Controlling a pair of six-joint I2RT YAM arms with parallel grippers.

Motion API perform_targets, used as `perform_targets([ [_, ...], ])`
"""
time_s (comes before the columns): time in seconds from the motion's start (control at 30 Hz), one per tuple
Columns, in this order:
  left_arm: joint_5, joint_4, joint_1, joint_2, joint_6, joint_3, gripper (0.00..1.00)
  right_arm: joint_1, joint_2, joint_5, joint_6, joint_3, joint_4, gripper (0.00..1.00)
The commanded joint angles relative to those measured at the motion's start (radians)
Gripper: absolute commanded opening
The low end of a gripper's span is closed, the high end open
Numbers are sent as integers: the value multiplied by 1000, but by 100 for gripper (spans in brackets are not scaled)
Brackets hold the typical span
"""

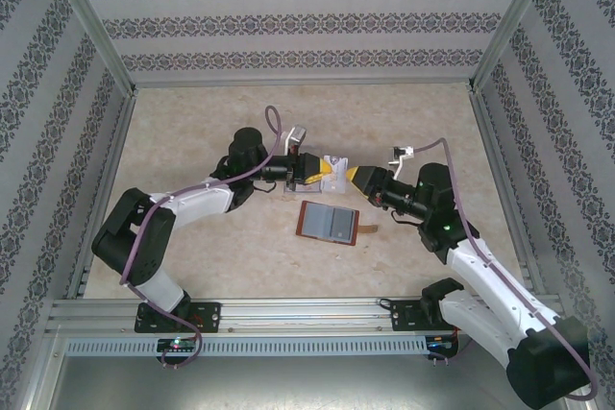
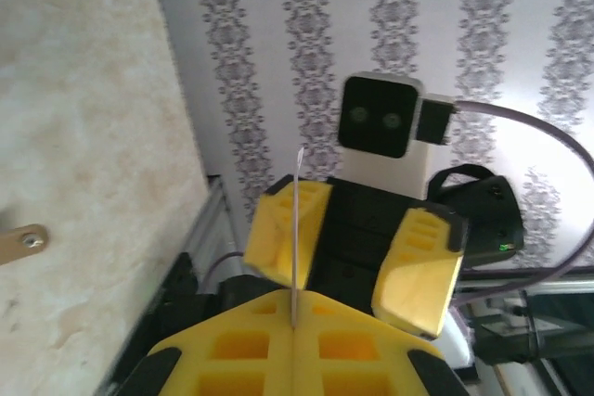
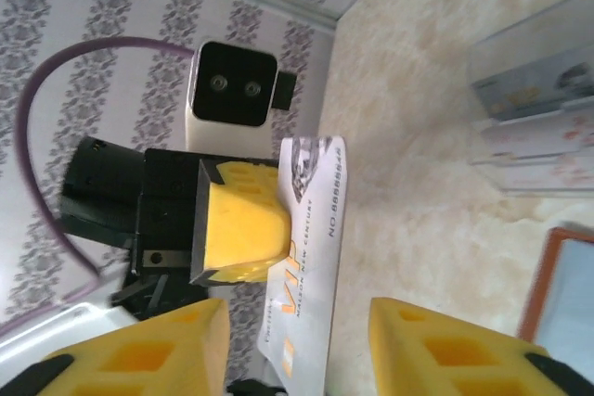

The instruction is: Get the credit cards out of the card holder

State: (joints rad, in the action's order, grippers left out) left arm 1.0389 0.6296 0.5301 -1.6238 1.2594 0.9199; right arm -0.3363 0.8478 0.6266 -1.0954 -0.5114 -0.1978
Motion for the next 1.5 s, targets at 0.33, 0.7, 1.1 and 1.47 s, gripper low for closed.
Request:
perform_targets([
  [0.33, -567, -1663, 8, -212, -1409, 811, 0, 150, 26, -37, 163, -46, 225, 50],
  [0.7, -825, -2275, 37, -744, -2020, 1676, 0, 180, 53, -27, 189, -53, 237, 51],
  [1.1, -879, -2115, 40, -794, -2302, 1644, 0, 201, 84, -14, 204, -82, 255, 52],
  [1.47, -861, -2057, 30, -847, -2300, 1645, 0, 209, 89, -22, 204, -90, 267, 53],
])
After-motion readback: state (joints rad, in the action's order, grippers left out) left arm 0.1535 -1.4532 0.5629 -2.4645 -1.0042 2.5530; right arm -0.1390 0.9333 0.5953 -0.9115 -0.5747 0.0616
